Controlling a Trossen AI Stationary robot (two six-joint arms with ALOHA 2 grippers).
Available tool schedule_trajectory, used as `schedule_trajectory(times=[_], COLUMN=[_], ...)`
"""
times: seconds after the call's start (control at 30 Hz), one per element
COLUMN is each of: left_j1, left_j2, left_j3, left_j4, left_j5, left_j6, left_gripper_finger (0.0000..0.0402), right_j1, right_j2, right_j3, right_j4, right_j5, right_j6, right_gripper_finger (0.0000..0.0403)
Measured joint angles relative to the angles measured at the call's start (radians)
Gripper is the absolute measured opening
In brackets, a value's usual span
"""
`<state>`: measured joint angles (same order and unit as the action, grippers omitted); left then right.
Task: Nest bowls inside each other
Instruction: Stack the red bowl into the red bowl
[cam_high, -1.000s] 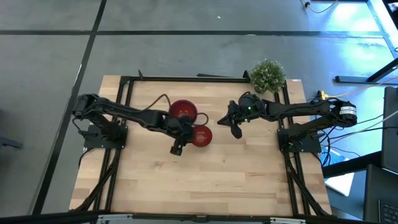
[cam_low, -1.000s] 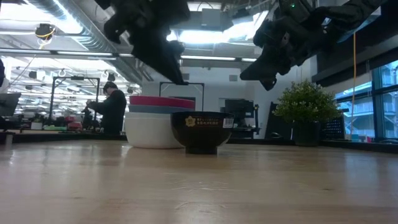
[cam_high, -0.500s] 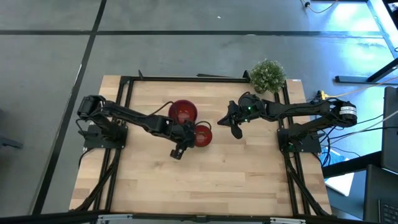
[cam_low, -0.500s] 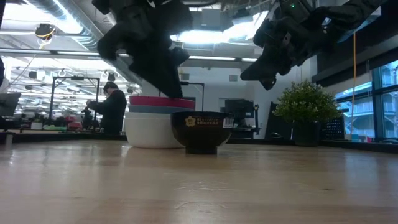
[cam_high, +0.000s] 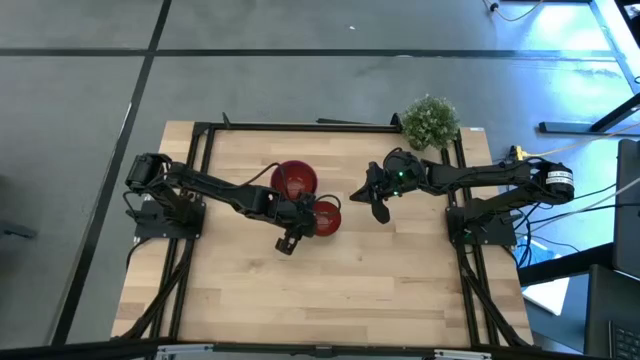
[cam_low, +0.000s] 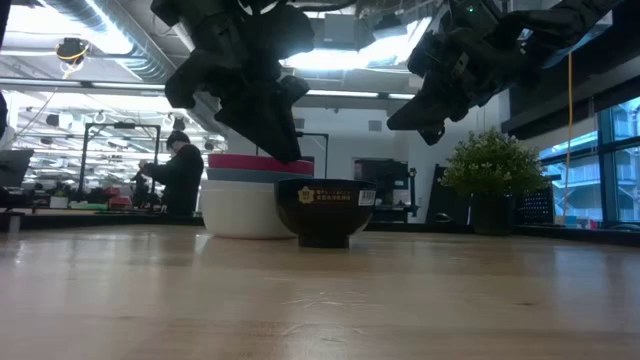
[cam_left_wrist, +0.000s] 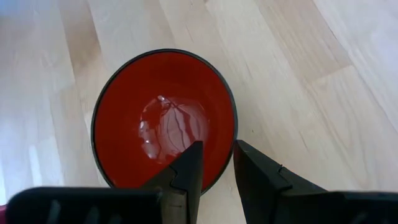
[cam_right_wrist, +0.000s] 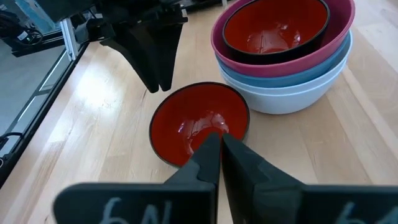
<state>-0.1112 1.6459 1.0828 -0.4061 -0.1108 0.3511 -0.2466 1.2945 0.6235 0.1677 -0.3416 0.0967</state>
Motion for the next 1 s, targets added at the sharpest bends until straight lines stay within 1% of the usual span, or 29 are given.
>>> schedule_trajectory(times=[0.13,0.27,0.5,0.57,0.63,0.8,0.9,1.0], left_j1=[0.000,0.000,0.002,0.006,0.007,0.003,0.006,0.006], left_j2=[0.000,0.000,0.002,0.028,0.048,0.087,0.085,0.085], left_j3=[0.000,0.000,0.000,0.002,-0.003,-0.001,-0.001,-0.001], left_j4=[0.000,0.000,0.009,0.019,-0.006,0.029,0.085,0.096], left_j5=[0.004,0.065,0.068,0.078,0.082,0.090,0.083,0.067], left_j6=[-0.009,-0.041,-0.042,-0.044,-0.054,-0.060,-0.061,-0.055], left_gripper_finger=[0.0085,0.0085,0.0085,0.0085,0.0085,0.0085,0.0085,0.0085], right_j1=[0.000,0.000,0.000,0.000,0.000,0.000,0.000,0.000], right_j2=[0.000,0.000,0.000,0.000,0.000,0.000,0.000,0.000], right_j3=[0.000,0.000,0.000,0.000,0.000,0.000,0.000,0.000], right_j4=[0.000,-0.001,-0.001,-0.001,-0.001,-0.010,-0.019,-0.018], right_j5=[0.000,0.000,0.000,0.000,0.000,0.000,0.000,0.000], right_j6=[0.000,0.000,0.000,0.000,0.001,0.002,0.003,0.002], right_gripper_finger=[0.0017,0.0017,0.0017,0.0017,0.0017,0.0017,0.0017,0.0017])
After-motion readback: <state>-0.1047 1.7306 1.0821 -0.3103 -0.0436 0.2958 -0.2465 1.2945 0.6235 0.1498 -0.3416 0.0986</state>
